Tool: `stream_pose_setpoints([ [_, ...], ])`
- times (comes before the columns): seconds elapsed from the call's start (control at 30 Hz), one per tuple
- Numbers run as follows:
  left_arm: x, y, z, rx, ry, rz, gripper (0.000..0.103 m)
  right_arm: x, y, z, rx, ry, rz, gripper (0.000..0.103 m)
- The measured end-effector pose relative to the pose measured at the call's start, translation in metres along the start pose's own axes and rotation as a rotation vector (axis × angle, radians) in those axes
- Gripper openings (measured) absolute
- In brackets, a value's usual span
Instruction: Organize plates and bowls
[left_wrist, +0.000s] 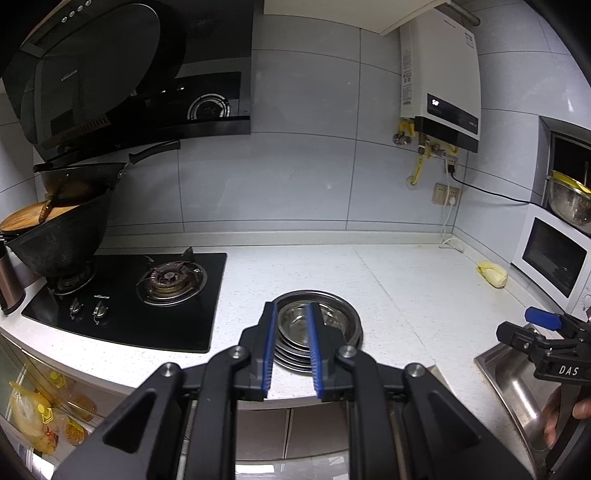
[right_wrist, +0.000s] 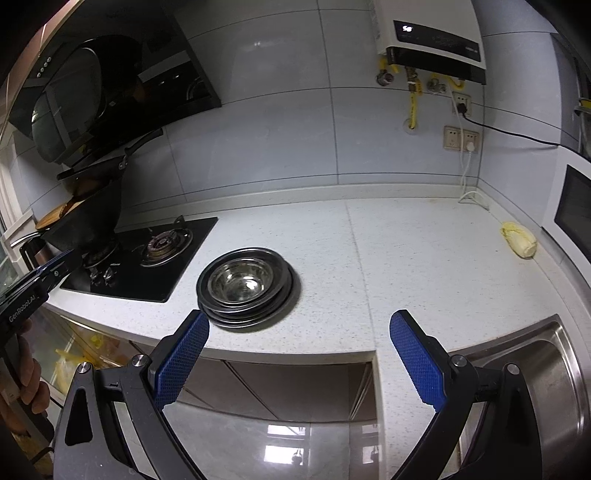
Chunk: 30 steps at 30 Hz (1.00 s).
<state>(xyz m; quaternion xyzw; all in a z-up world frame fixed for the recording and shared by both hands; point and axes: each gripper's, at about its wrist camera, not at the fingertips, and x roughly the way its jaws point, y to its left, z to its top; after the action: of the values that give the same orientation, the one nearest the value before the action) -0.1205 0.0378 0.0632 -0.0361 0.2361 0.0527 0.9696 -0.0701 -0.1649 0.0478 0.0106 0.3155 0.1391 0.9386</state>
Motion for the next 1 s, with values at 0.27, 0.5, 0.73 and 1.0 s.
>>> stream_pose_setpoints([
  [0.27,0.0,-0.006,0.001,0.005,-0.004,-0.015,0.016,-0.007,-0.008,0.001,0.008,-0.014,-0.022,0.096],
  [0.5,0.001,-0.007,0.0,0.01,-0.002,-0.019,0.016,-0.006,-0.01,0.003,0.006,-0.016,-0.02,0.097],
  [0.73,0.003,-0.007,-0.003,0.007,0.0,-0.007,0.016,-0.001,-0.009,0.004,-0.003,-0.01,-0.018,0.096],
  [1.0,0.004,-0.009,-0.007,0.009,0.009,0.011,0.016,0.003,-0.009,0.004,-0.008,0.002,-0.017,0.096],
])
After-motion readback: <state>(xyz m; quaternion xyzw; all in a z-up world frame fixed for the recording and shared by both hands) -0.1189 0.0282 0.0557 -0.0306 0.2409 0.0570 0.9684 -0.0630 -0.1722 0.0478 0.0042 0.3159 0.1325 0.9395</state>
